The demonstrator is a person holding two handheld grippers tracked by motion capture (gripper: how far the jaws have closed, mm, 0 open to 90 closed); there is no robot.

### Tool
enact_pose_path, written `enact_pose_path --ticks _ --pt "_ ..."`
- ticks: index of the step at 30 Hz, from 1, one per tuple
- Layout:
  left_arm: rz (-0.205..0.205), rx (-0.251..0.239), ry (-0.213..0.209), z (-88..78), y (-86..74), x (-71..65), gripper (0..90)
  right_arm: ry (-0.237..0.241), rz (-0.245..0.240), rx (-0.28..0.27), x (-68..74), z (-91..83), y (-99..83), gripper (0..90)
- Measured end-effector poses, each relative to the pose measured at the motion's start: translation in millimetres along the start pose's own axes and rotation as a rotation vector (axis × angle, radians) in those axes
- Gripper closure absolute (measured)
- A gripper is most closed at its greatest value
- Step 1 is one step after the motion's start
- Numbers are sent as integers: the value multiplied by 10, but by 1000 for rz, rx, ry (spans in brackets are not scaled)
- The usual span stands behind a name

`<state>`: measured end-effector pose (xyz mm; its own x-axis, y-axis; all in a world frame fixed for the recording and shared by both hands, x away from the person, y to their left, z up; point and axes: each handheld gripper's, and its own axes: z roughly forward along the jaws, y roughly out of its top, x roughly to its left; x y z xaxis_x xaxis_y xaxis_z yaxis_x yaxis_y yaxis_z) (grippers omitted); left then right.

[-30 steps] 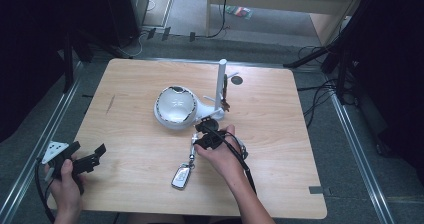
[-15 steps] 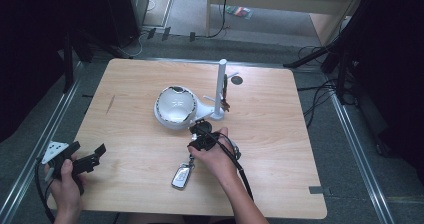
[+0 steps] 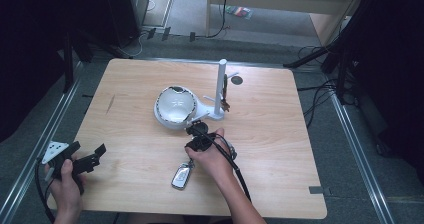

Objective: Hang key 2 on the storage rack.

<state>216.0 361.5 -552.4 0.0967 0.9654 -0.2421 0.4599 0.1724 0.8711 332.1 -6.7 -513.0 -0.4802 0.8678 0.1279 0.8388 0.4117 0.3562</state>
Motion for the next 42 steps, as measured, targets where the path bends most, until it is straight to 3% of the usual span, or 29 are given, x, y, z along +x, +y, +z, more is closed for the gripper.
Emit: enact_pose_path --ticks 5,8,17,25,37,42 --pt "0 2 0 -1 1 -1 0 -43 -17 -8 38 6 -9 662" --pt "0 2 1 -1 1 0 0 -76 -32 -14 46 8 -17 745" --pt "-4 -2 -2 0 0 2 0 -59 -28 -76 -4 -15 -100 775" --pt "-3 1 -2 0 1 2 0 -32 -36 -198 -64 -209 -164 777" --pt "-3 2 -1 1 1 2 0 23 -29 -433 -230 -600 -261 778" --pt "-3 3 -2 0 2 3 0 6 -40 -507 -282 -710 -284 778"
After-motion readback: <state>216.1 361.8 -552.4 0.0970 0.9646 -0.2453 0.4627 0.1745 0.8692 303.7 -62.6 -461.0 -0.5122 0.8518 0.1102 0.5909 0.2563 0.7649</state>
